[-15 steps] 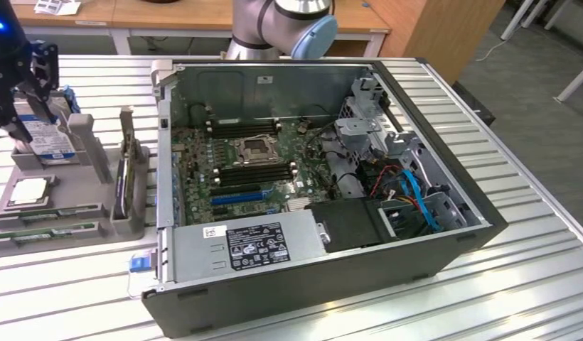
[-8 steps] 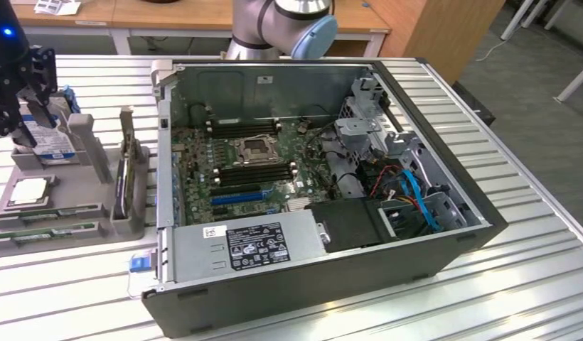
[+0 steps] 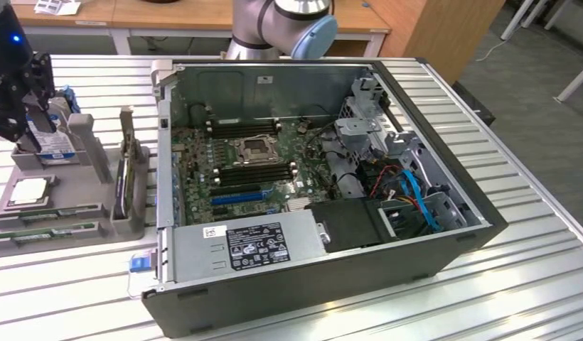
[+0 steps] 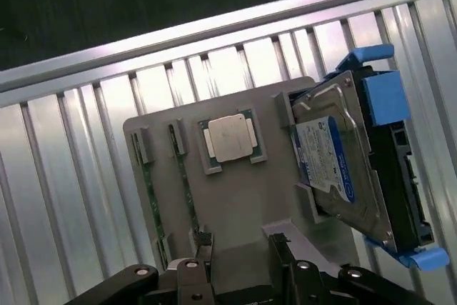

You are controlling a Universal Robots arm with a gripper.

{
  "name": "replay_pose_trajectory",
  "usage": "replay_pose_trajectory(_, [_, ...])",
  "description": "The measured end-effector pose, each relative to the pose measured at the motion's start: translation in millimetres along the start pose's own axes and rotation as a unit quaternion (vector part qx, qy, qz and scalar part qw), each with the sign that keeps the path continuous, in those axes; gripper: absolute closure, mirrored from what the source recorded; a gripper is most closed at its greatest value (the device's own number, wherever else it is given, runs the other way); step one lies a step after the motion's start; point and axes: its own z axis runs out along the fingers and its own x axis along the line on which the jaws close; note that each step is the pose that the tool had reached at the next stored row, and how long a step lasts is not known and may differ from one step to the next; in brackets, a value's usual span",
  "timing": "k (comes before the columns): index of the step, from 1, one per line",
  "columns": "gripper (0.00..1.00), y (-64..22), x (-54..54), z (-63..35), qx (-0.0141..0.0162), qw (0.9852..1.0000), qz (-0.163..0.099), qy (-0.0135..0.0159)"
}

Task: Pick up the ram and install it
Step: 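Pick up the ram and move it above insertion slot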

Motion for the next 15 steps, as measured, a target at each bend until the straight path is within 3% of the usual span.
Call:
replay_pose_trajectory(3, [0.56,-0.1,0.1,3.5,-0.0006,0.9996,-0.027,0.0013])
replay_pose_trajectory(7, [0.56,-0.3,0.1,7.9,-0.0013,0.9980,-0.063,0.0028])
replay_pose_trajectory(15, [0.56,0.9,1.2,11.9,-0.0013,0.9977,-0.067,0.0030])
